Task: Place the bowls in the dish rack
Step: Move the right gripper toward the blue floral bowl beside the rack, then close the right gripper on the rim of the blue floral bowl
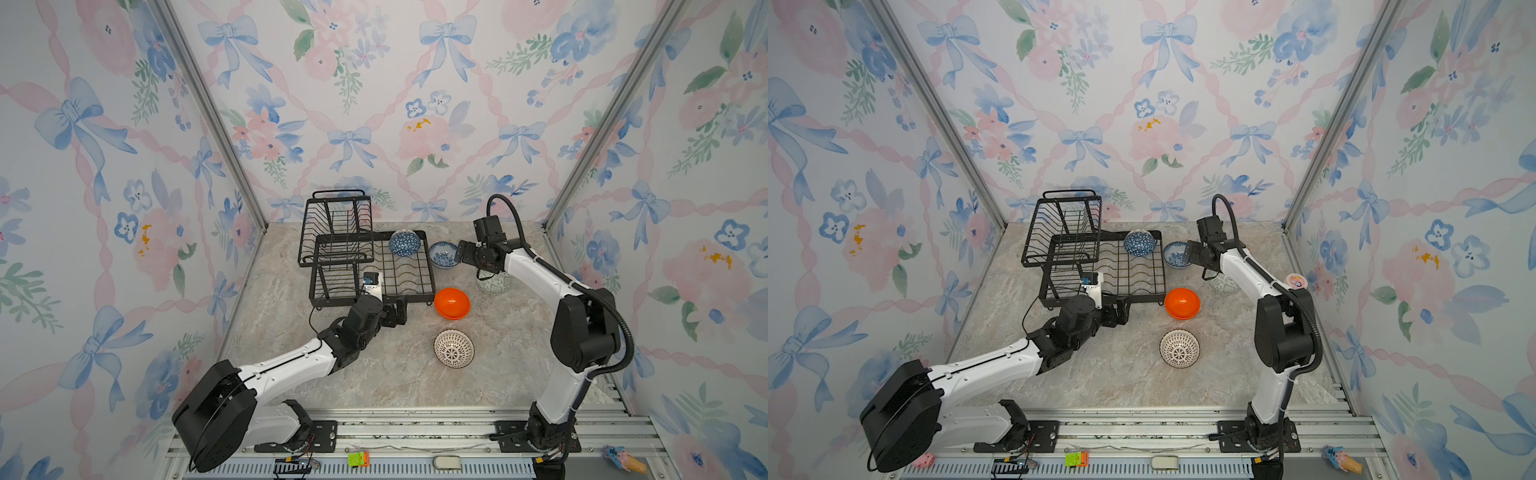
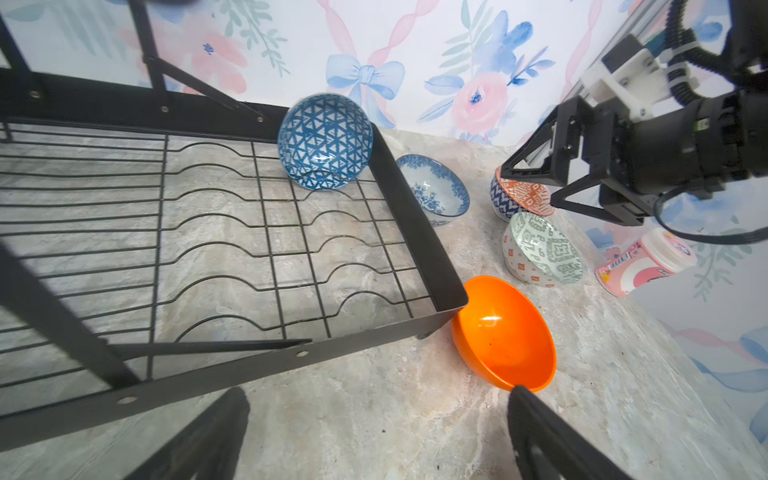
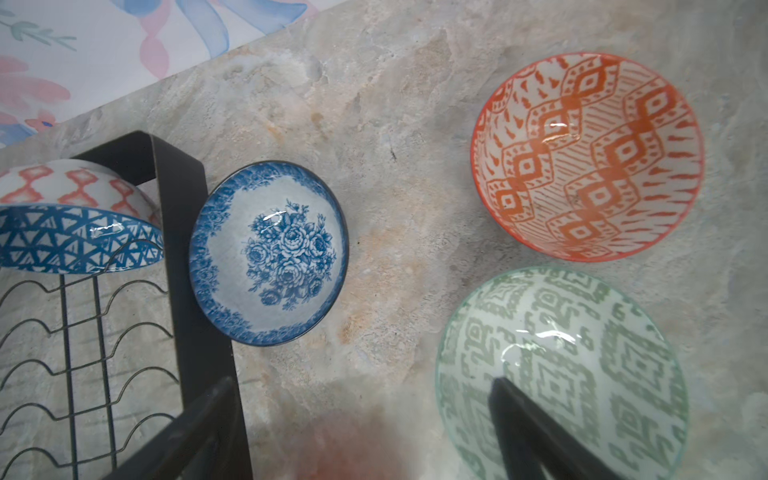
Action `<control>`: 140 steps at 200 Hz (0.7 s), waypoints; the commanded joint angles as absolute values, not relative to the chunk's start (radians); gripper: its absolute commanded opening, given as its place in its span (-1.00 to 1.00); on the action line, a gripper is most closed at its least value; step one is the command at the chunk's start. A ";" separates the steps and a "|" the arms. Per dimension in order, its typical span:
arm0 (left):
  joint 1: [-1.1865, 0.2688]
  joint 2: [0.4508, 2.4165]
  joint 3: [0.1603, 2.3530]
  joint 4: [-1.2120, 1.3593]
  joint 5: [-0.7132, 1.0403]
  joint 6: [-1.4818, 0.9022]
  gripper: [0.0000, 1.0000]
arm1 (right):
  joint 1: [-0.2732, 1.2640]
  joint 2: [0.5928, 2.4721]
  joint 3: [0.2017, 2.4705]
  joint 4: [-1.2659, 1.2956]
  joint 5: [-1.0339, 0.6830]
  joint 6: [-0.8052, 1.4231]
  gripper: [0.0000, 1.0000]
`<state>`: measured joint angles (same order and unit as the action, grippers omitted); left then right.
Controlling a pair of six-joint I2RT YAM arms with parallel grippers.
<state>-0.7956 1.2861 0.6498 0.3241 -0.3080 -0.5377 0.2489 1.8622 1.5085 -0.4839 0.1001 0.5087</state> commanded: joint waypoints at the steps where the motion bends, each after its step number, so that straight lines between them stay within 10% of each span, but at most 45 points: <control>1: -0.827 1.338 0.723 0.367 -0.327 -0.492 0.96 | 0.212 1.914 1.527 -0.434 -0.040 0.530 0.94; 140: -0.862 1.523 0.894 0.393 -0.361 -0.455 0.96 | 0.235 2.203 1.778 -0.498 -0.028 0.467 0.31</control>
